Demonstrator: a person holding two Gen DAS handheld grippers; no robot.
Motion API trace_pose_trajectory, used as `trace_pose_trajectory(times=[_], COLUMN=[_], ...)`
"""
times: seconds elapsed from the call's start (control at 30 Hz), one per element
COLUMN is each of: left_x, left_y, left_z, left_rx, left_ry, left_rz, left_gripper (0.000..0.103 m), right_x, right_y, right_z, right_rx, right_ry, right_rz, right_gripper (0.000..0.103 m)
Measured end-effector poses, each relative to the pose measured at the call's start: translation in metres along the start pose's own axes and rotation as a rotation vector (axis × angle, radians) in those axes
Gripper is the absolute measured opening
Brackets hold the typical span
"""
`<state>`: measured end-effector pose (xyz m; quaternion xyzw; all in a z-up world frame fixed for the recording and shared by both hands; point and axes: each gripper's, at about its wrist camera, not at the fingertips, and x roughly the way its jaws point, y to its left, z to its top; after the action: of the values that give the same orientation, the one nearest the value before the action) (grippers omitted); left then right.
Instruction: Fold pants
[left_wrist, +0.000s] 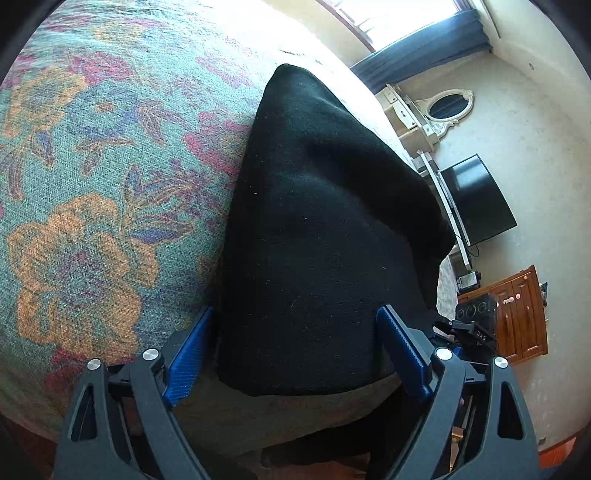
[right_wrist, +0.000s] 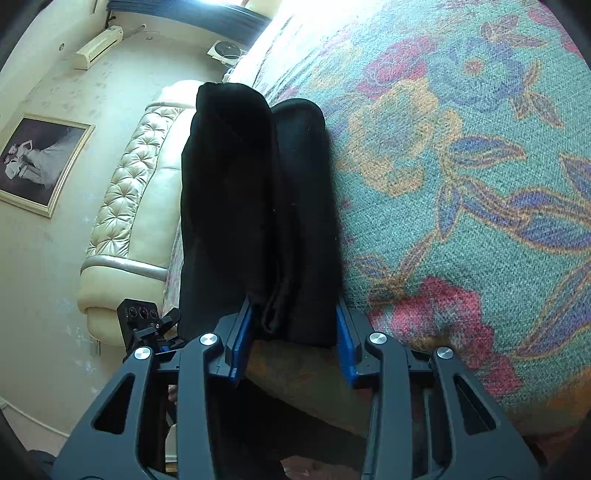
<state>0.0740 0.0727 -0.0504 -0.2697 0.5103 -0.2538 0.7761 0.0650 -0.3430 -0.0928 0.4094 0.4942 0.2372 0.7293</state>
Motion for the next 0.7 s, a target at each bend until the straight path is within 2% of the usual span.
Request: trace_pose_trajectory(times=[0.07,0.13,0.2,0.23,0.3,0.37,0.53,0.7], left_x=[-0.007,-0.02,-0.036,-0.042,-0.046,-0.042,-0.014,0.024], left_y=[0.004,0.006,0.01,0.011,0.014,0.021,0.034,0.016], left_z=[0.002,0.003,0.009,0.015,0.033,0.053,0.101,0.13], left_rx=[-0.02,-0.057,-0.055,-0.04,-0.011,-0.015,-0.071,-0.025], left_ry=[-0.002,-0.013,-0.048,-0.068,-0.084,-0.09,-0.077,-0.03], left_rz=[-0.028,-0.034,-0.063,-0.072,-0.063,-0.087,-0.142,-0.116], left_gripper=[0.087,0.087,0.087,0.087,0.087,0.087,0.087,0.087], right_x=[-0.006,-0.016,-0.028,-0.031,-0.029,-0.021,-0.009,0.008], right_y=[-0.002,-0.001,0.006,0.008,0.008,0.001,-0.011,-0.012], right_z=[-0.001,0.002,0.01,0.017,0.033,0.05,0.086,0.114], right_rx=[0.011,0.01,-0.026,-0.048,-0.07,-0.061,-0.013,-0.003], right_ry=[0.014,0.01,-0.051,-0.082,-0.096,-0.094,-0.123,-0.108], right_rz=[0.025,0.036,0.044,0.043,0.043,0.044,0.125,0.173], right_gripper=[0.044,0.057,0.091,0.095,0.096,0.096,0.096,0.096])
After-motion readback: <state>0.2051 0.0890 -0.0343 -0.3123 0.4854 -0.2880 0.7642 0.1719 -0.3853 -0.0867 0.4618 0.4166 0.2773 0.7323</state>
